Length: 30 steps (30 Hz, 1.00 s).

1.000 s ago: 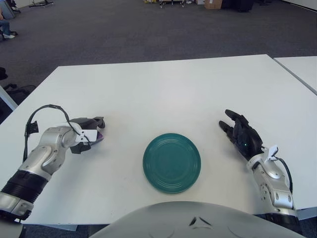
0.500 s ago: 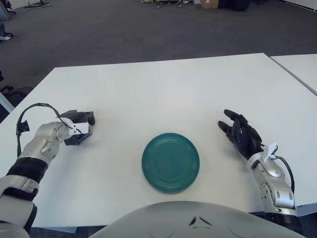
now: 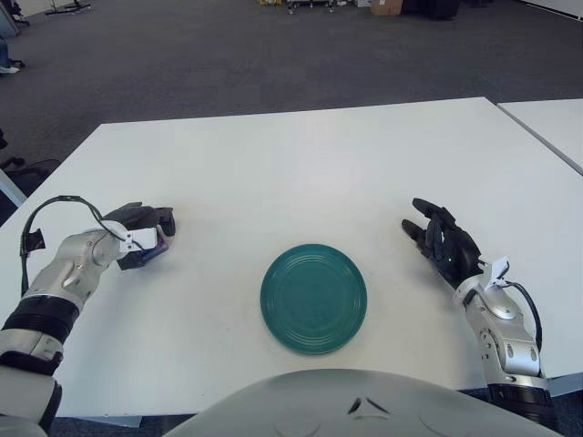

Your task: Put the gum into the plate.

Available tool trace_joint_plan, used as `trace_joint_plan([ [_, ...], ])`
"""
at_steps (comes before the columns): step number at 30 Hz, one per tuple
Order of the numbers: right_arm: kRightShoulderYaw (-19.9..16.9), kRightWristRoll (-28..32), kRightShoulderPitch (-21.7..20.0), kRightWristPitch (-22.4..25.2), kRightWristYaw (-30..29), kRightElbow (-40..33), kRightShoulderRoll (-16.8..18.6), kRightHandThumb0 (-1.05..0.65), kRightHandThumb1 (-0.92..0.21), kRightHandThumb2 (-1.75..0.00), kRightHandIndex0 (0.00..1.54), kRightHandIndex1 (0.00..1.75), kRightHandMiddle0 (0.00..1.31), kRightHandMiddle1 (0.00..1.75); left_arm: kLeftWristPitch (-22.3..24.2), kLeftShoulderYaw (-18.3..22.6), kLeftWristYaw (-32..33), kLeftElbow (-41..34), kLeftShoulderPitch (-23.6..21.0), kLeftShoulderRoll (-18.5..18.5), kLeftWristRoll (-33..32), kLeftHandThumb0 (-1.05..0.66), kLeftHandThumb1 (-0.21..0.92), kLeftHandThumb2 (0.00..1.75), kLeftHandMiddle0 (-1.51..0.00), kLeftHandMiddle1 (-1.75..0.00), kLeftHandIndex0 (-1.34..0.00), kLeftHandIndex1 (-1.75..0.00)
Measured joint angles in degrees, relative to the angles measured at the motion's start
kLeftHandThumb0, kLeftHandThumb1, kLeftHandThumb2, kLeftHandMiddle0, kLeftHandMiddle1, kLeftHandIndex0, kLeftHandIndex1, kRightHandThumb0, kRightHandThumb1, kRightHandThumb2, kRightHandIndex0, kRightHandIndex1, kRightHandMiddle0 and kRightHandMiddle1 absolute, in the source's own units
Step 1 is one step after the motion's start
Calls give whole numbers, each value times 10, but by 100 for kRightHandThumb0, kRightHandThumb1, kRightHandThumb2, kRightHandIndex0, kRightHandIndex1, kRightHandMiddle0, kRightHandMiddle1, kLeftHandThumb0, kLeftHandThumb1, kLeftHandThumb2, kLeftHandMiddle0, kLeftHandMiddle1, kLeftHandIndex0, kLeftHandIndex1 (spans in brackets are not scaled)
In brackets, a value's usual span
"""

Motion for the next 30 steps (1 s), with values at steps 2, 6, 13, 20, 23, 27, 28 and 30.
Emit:
trace_joint_plan([
  [2, 0, 0, 0, -1, 0, 1, 0, -70, -92, -92, 28, 1, 0, 56, 5, 4, 0, -8, 7, 1, -6, 1, 43, 101, -61, -158, -58, -138],
  [6, 1, 0, 0, -1, -3, 2, 0, -70, -92, -91, 28, 1, 0, 58, 12, 12, 0, -21, 17, 1, -11, 0, 41, 105, -61, -160, -59, -138],
  [13, 6, 1, -1, -1, -3, 2, 0, -72, -92, -90, 26, 0, 0, 57, 42, 27, -13, -63, 38, 2, -27, 0, 42, 102, -61, -161, -58, -136],
  [20, 9, 0, -1, 0, -3, 2, 0, -72, -92, -90, 25, 0, 0, 55, 93, 45, -67, -149, 57, 11, -35, 0, 52, 87, -60, -154, -55, -133],
  [23, 9, 0, -1, 1, -3, 2, -1, -72, -92, -90, 25, 0, 0, 55, 111, 65, -88, -207, 64, 21, -40, 0, 53, 86, -61, -152, -55, -133],
  [27, 12, -1, -2, 2, -3, 2, -1, -73, -92, -90, 25, 0, 0, 55, 123, 98, -105, -282, 67, 40, -46, 0, 52, 86, -63, -152, -54, -133],
  [28, 13, -1, -2, 3, -3, 2, -1, -73, -92, -90, 25, 0, 0, 55, 122, 106, -106, -295, 67, 45, -46, 0, 51, 88, -64, -152, -54, -133],
  [30, 14, -1, -2, 4, -4, 2, -1, -73, -92, -90, 26, 0, 0, 55, 119, 116, -106, -314, 67, 53, -46, 0, 50, 89, -64, -153, -55, -132],
])
